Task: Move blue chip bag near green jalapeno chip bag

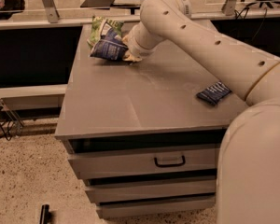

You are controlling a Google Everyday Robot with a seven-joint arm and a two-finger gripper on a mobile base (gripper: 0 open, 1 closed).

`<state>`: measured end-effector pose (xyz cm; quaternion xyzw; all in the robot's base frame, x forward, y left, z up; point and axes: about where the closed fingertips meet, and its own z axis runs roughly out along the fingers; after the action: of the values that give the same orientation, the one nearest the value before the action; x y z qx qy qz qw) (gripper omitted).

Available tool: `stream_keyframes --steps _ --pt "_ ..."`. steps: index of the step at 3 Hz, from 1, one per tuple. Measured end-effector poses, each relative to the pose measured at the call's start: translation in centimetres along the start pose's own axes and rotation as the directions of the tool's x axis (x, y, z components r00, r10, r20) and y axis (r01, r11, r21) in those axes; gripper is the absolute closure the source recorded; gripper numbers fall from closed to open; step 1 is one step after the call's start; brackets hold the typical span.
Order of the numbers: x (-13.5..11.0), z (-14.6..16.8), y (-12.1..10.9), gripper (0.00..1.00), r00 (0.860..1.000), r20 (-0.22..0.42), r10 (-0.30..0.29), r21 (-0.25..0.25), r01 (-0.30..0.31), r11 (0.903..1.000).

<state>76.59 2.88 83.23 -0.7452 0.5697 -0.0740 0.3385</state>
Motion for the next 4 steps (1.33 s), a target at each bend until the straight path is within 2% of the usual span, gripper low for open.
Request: stream_keyframes --steps 2,3,4 --pt "-0.1 -0.28 -0.23 1.0 1.0 0.0 0.0 0.0 0.0 1.0" --pt "-0.11 -0.3 -0.24 0.84 1.0 0.0 0.0 0.0 0.0 1.0" --pt "-0.12 -0.36 -0.29 0.6 1.0 0.0 0.0 0.0 0.0 1.0"
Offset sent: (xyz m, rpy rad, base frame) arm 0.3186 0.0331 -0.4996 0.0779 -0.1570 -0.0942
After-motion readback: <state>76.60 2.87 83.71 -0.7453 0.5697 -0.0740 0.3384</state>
